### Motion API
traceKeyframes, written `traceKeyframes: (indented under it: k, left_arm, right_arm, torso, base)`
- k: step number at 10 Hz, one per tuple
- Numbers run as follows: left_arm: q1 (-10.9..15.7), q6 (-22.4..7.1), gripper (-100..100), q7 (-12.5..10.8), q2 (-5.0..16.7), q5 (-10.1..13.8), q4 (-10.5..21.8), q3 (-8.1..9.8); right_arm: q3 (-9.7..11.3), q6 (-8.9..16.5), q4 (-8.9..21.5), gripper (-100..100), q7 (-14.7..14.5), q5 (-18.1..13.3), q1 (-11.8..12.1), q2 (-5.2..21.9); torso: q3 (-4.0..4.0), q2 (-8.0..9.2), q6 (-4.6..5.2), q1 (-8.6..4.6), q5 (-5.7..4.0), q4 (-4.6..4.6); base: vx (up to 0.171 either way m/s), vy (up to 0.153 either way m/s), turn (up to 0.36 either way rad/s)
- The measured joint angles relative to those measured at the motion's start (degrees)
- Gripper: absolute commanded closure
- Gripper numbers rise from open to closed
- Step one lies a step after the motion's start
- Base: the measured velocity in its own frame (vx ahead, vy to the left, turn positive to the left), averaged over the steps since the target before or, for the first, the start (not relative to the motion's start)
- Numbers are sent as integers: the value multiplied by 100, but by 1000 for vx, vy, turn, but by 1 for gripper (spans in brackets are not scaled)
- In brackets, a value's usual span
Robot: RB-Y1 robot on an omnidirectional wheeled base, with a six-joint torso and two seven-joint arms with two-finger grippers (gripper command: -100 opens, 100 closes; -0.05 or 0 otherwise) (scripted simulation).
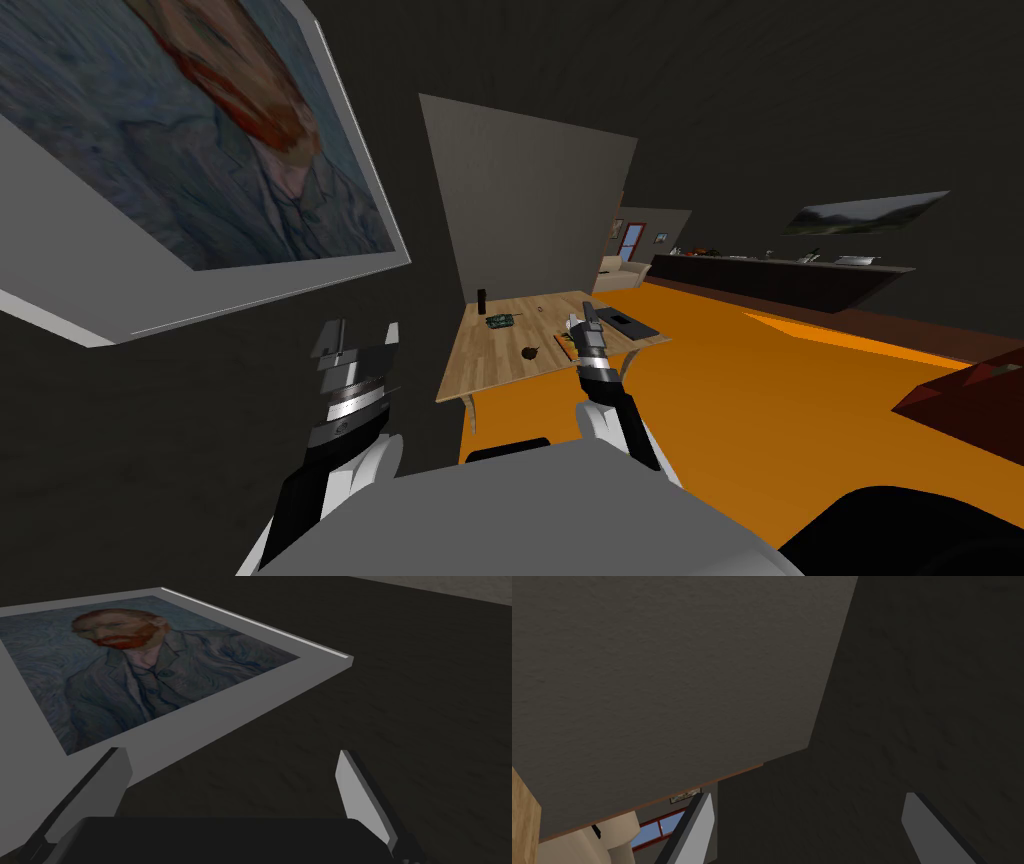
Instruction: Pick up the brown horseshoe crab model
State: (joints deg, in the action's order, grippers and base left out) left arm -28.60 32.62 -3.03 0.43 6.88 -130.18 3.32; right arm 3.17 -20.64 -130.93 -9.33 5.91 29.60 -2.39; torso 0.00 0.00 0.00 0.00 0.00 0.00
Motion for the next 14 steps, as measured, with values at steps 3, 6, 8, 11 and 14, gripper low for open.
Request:
traceKeyframes:
  k: [3, 6, 8, 11, 14]
  left_arm:
    - [0, 0, 0, 0, 0, 0, 0, 0]
    - [0, 0, 0, 0, 0, 0, 0, 0]
    - [0, 0, 0, 0, 0, 0, 0, 0]
    - [0, 0, 0, 0, 0, 0, 0, 0]
    - [0, 0, 0, 0, 0, 0, 0, 0]
  right_arm:
    - [-121, 26, 204, -100, 153, 319, -147, 453]
    - [-246, 79, 462, -100, 393, 782, -316, 818]
    - [-357, 90, 687, -100, 579, 1079, -470, 1001]
    - [-462, 107, 995, -100, 845, 1547, -668, 1189]
    - [-571, 158, 1248, -100, 1093, 2001, -853, 1321]
  torso:
    - [2, 4, 0, -16, -4, 1]
    - [3, 5, 0, -20, -5, 1]
    - [4, 7, 1, -16, -4, 2]
    - [5, 8, 0, -14, -4, 2]
    - [1, 2, 0, -10, -3, 1]
  base:
    - [-13, -34, -1]
    - [-19, -45, -1]
    - [-22, -29, 1]
    - [-24, -32, 2]
    - [-10, -23, 2]
